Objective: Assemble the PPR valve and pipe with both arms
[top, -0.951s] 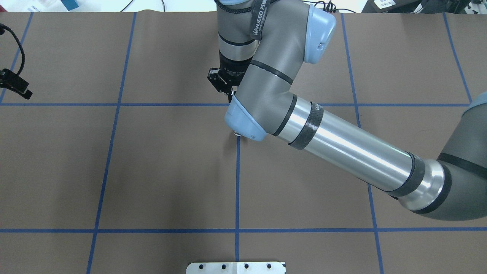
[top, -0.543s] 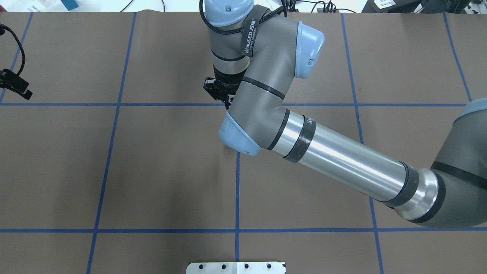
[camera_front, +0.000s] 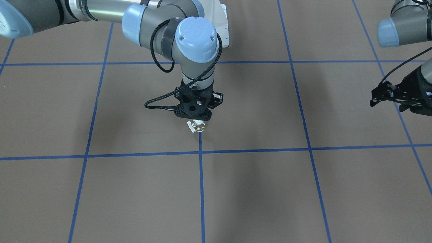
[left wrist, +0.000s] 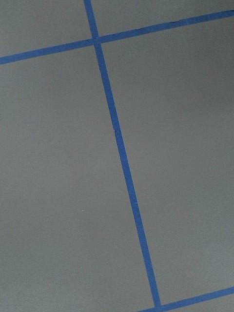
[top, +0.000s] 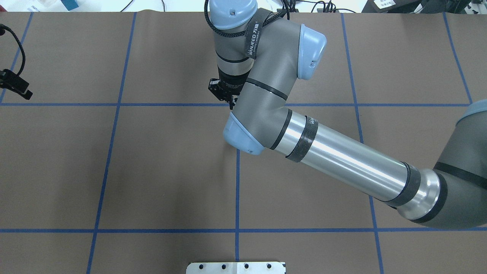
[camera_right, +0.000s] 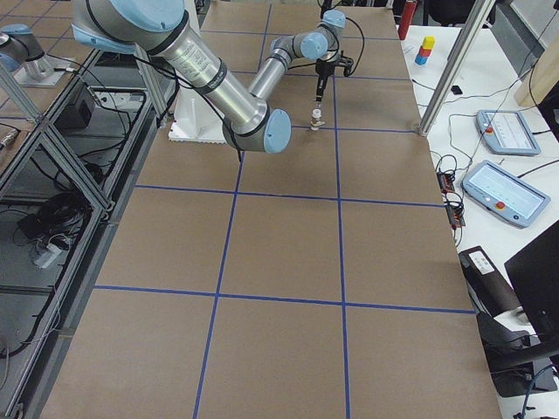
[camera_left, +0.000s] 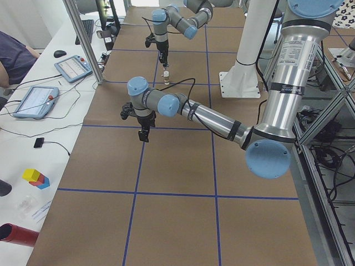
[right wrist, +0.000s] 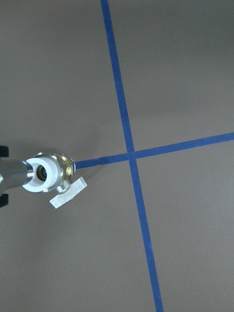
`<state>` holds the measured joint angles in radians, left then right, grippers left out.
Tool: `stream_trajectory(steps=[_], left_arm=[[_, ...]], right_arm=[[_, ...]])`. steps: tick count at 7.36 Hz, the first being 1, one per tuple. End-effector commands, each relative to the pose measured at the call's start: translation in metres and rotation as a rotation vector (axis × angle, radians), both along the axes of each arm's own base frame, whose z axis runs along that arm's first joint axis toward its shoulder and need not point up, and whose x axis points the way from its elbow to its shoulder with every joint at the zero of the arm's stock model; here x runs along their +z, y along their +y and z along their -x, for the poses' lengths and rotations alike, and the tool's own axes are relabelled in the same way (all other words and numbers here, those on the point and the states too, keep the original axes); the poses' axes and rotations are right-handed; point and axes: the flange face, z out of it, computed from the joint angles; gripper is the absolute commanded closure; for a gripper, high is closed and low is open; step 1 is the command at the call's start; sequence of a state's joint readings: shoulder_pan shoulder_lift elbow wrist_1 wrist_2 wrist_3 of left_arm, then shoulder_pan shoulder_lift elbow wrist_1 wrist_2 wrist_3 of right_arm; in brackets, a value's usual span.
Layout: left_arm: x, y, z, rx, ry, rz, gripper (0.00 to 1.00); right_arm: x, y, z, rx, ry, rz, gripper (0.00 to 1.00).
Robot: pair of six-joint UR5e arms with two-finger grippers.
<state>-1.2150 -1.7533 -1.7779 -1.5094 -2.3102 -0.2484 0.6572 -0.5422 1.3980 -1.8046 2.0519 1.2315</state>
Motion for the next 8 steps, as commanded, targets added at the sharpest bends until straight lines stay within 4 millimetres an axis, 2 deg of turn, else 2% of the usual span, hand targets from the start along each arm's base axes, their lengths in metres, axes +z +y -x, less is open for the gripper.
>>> stream_trajectory(steps=[1,8], left_arm=[[0.0007,-0.0002,-0.0001,0.001,-0.001,0.000,0.00],[-0.0001,-0.0006,-0.0002,0.001,0.000,-0.001,0.00]], right_arm=[[0.0104,-0.0067,0.0083,-0.002,-0.001,0.005,1.00],[0.0184,-0.0014,0.0139,-0.015,0.005,0.015,1.00]])
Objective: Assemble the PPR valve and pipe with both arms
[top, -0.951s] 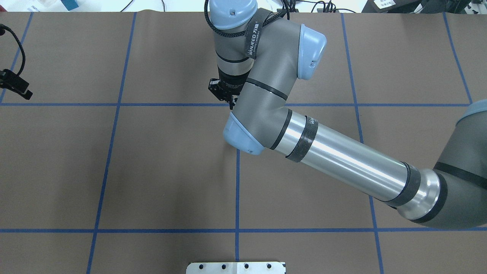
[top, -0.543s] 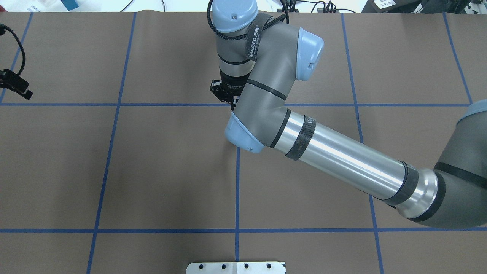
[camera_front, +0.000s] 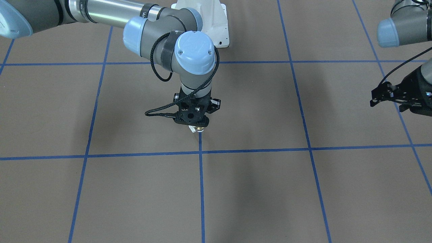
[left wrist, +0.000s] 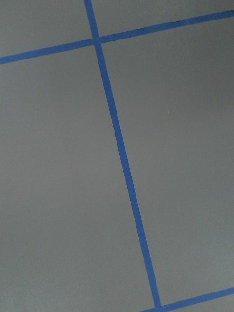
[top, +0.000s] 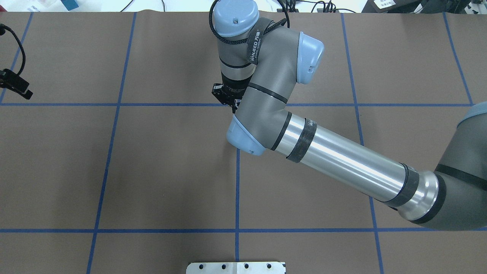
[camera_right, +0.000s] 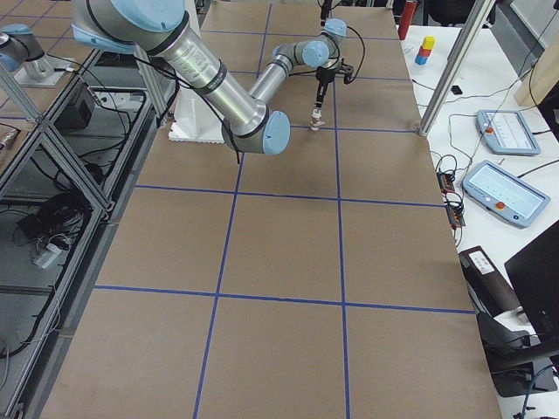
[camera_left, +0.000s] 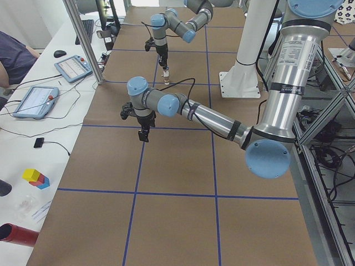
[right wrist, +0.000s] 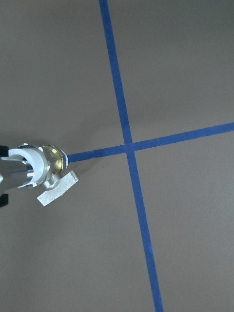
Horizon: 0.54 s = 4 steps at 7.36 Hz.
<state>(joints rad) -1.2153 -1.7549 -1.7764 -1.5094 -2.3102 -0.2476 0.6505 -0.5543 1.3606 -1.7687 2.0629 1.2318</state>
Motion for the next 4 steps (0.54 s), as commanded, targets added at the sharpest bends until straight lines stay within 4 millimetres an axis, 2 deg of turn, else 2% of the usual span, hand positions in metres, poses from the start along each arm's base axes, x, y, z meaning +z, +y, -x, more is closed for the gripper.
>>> stream_trajectory(steps=[1,4], left_arm=[[0.0000,0.0000,-0.0002,0.001,0.000,0.000,0.00],[0.0007,-0.0001,-0.0003,0.001,-0.001,0.001,0.00]], right_arm=[[-0.0004,0.0027,0.0025,-0.005,-0.001,0.000,1.00],[0.0007,0.0069,0.0066,-0.011,0.001,0.002,1.00]])
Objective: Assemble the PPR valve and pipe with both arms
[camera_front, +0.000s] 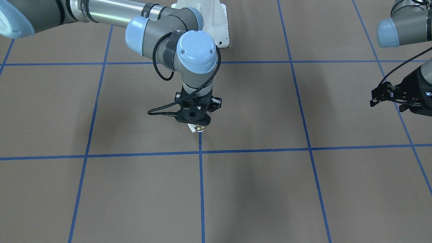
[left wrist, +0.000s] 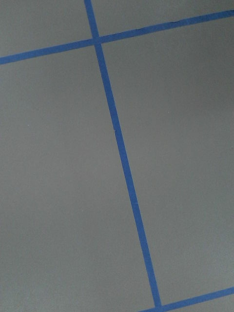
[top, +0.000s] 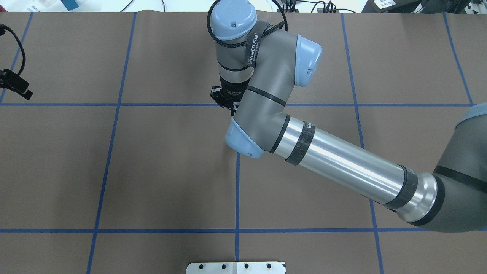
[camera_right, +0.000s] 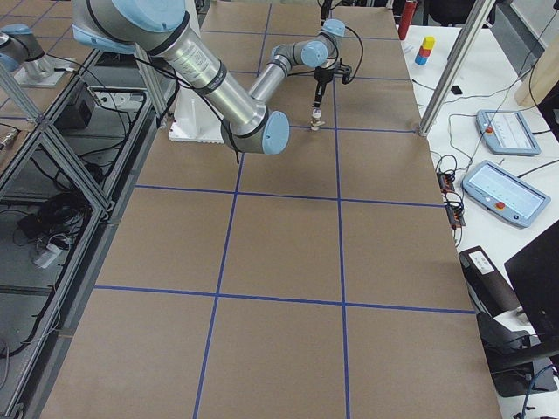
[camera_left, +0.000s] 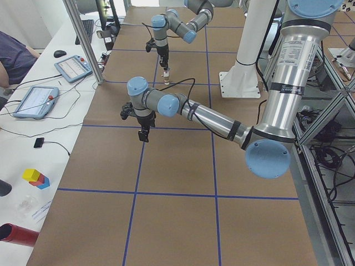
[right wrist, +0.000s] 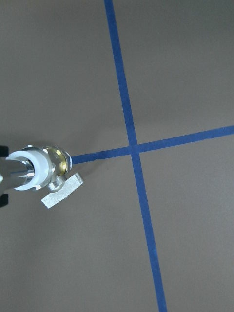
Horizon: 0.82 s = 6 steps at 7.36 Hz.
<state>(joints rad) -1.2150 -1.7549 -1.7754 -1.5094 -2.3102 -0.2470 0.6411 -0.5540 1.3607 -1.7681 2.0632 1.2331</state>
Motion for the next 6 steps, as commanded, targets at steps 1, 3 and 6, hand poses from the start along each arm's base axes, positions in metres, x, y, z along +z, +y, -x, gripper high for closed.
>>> stream_trajectory(steps=[1,3,6], left_arm=[[0.0011,0.0004,0.0001,0.000,-0.001,0.002,0.00],[0.0011,0.0004,0.0001,-0.001,-0.001,0.003,0.00],[0.0019,0.0002,0.0002,-0.002,-0.003,0.004,0.00]], right_arm=[[0.0009,0.0016,0.0016,-0.004,0.000,-0.001,1.00],[0.0055,0.0006,0.0010,-0.005,0.005,0.001,1.00],[0.0056,0.0013,0.0018,-0.005,0.006,0.000,1.00]])
